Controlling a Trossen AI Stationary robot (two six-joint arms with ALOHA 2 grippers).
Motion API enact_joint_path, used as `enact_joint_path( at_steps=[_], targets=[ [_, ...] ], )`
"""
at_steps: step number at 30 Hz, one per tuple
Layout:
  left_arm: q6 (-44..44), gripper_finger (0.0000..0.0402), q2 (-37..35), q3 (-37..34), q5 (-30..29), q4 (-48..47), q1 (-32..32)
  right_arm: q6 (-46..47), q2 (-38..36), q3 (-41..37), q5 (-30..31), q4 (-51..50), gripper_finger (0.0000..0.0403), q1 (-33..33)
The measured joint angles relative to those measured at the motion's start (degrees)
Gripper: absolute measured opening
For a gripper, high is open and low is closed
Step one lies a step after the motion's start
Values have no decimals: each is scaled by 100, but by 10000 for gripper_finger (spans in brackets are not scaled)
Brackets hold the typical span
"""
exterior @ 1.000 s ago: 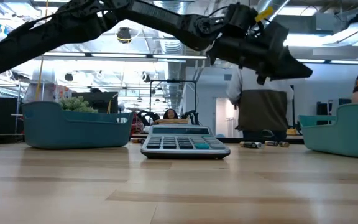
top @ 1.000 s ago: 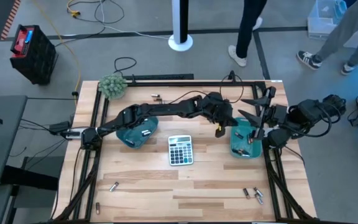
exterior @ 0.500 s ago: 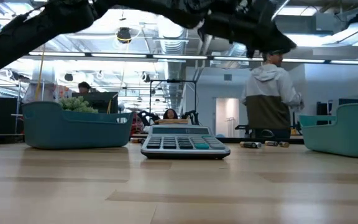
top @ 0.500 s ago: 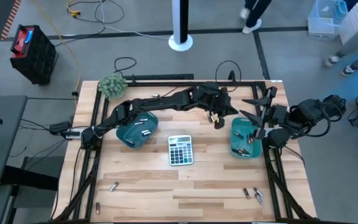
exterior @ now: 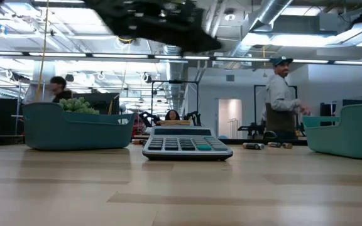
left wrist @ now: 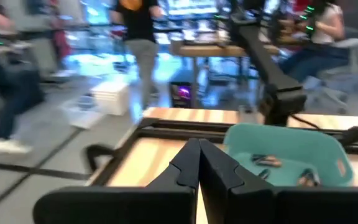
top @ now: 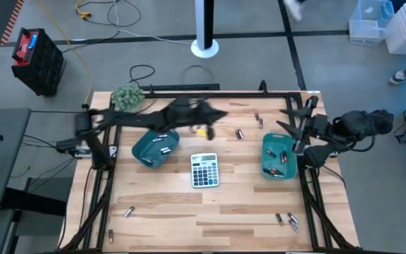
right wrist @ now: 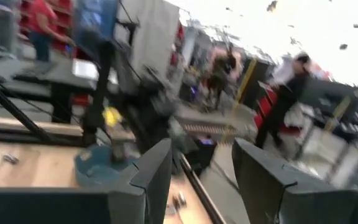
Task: Sort batteries
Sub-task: Put the brown/black battery into the green bin
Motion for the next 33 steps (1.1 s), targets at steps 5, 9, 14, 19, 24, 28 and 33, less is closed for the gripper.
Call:
enact_joint_path(
  at_steps=[5, 9, 14, 19, 24, 28, 33],
  targets=[
    [-81, 0, -1654, -1731, -839, 402, -14, 569, 248, 0, 51, -332, 185, -500],
    [-104, 0, -2807, -2662, -1353, 362, -125, 961, 566, -1, 51, -469, 185, -903],
    [-371, 0, -4042, -3318, -1707, -181, -170, 1298, 1239, 0, 42, -580, 185, -1252],
    [-595, 0, -4697, -3397, -1901, -1540, -176, 1603, 1983, -254, 0, -389, 185, -1319],
    [-466, 0, -4733, -3399, -1929, -1716, -174, 1481, 2509, -740, -521, 774, 185, -1546],
    [-323, 0, -4701, -3399, -1966, -1728, -167, 2039, 2912, -681, -941, 855, 185, -2207],
    [-356, 0, -4681, -3397, -2054, -1667, -62, 2831, 3508, -103, -2036, -379, 185, -3516]
  ],
)
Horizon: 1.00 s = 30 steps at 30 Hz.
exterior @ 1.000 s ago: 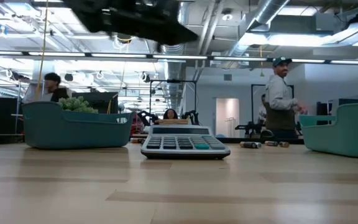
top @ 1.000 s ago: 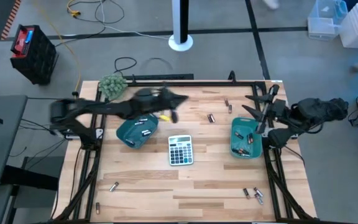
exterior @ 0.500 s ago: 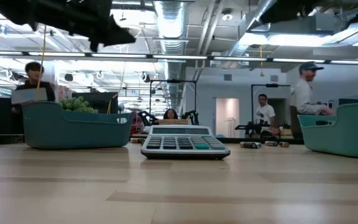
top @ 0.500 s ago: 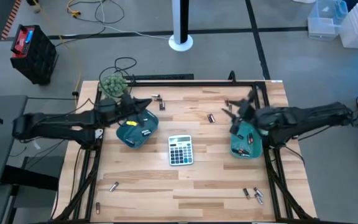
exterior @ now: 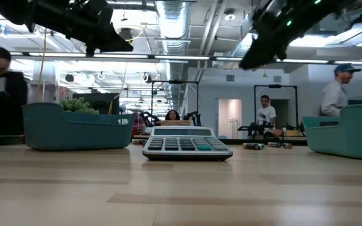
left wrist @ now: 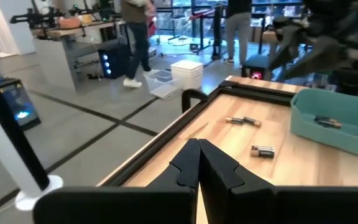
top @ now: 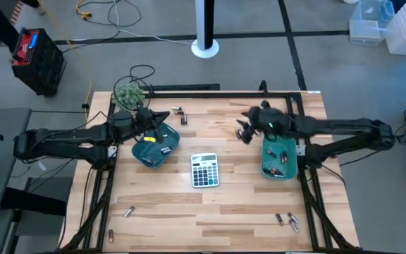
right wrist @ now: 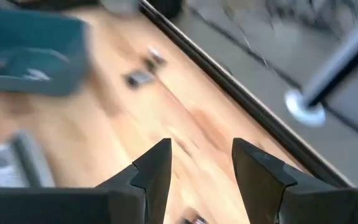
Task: Sort batteries
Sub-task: Put the brown/black battery into the green bin
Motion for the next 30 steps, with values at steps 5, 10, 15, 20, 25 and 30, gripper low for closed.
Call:
enact_joint_path(
  at_steps=[5, 10, 15, 20, 25, 30],
  targets=[
    [137, 0, 2, 0, -3, -89, 8, 273, 839, 773, -73, -1411, 185, -940],
    [339, 0, 2, 2, -2, -231, 8, 673, 1589, 1143, -274, -2145, 185, -1630],
    [470, 0, 2, 4, -2, -316, 8, 654, 2196, 1150, -1123, -2051, 185, -2204],
    [538, 0, 2, 7, -2, -314, 8, 679, 2655, 1154, -1267, -2165, 185, -2690],
    [584, 0, 2, 7, -2, -311, 8, 573, 3007, 1154, -1268, -2234, 187, -2989],
    [580, 0, 2, 7, -2, -309, 8, 263, 3166, 1154, -1266, -2082, 210, -3162]
  ],
)
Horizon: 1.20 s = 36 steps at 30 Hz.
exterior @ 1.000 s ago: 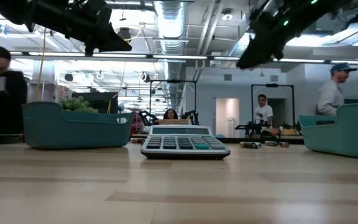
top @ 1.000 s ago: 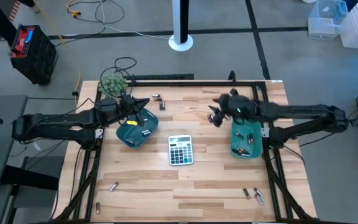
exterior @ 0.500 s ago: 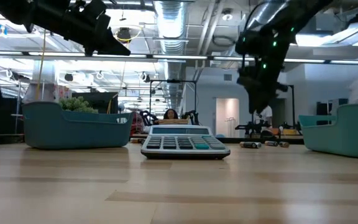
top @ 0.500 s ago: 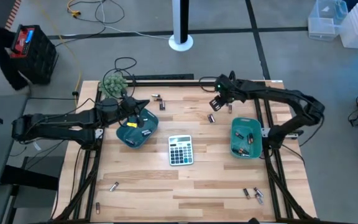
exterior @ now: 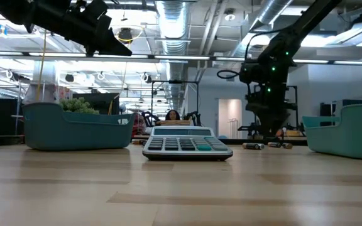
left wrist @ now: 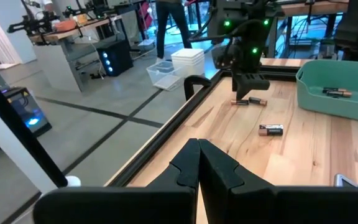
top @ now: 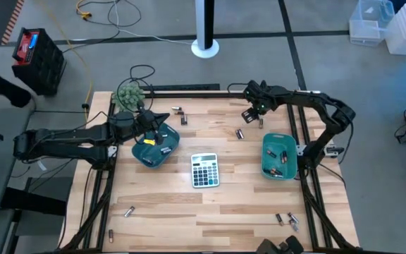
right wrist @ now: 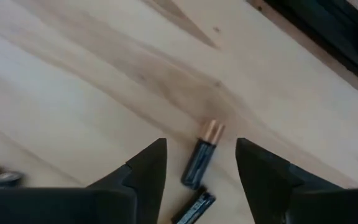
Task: Sort batteries
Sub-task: Put the brown/black battery into the green bin
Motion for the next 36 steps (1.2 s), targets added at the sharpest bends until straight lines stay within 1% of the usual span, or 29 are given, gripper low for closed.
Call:
enact_joint_path(
  at_steps=[4, 9, 14, 21, 26, 29, 31, 36],
  targets=[
    [-7, 0, 0, 0, 0, 7, 0, -13, 10, 0, 4, -15, 229, -168],
    [-6, 0, 0, 0, 0, 9, 0, -39, 13, 0, 12, -42, 230, -340],
    [4, 0, 0, 0, 0, 9, 0, -80, 39, -68, 22, -4, 229, -292],
    [1, 0, 0, 0, 0, 7, 2, -78, 540, -73, 23, 208, 229, -186],
    [4, 0, 2, 0, 0, 1, 4, -8, 779, -46, 29, 330, 226, -226],
    [6, 0, 2, 0, 0, 0, 4, 7, 808, -45, 29, 349, 213, -191],
    [18, 0, 32, 2, 0, 15, 13, 7, 814, -50, 39, 379, 197, -119],
    [25, 0, 238, 4, -1, 56, 117, -2, 828, -55, 53, 423, 132, 39]
  ],
)
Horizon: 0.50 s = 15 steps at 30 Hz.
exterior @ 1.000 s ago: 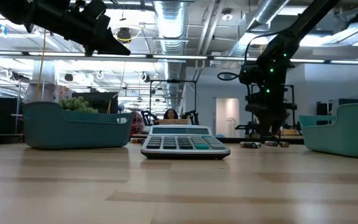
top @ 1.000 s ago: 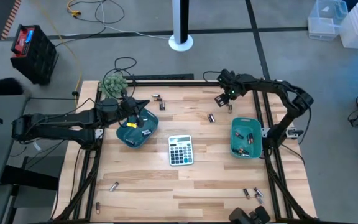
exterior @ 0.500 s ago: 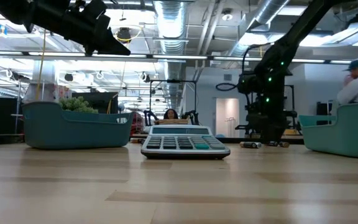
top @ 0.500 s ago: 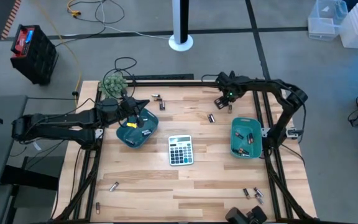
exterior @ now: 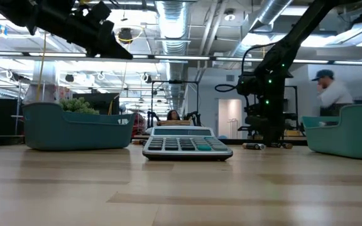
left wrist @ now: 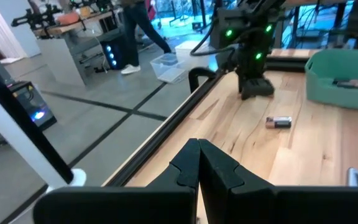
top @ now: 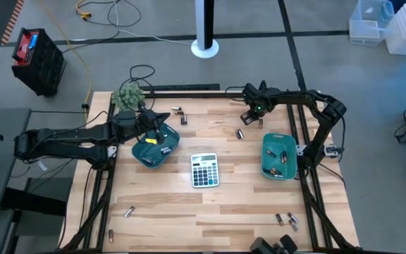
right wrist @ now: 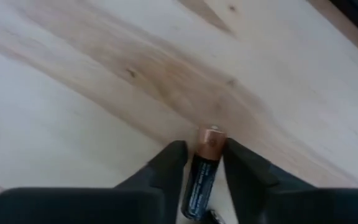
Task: Sort batteries
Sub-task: Put the brown/black battery into the green bin
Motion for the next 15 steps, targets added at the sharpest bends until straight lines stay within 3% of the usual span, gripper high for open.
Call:
enact_joint_path(
  at_steps=[7, 15],
  targets=[
    [11, 0, 436, 0, 2, 389, 56, -60, 6, 0, 82, 8, 33, 243],
    [23, 0, 527, 0, 53, 557, 54, -84, -17, -4, 79, 111, 12, 419]
  ],
)
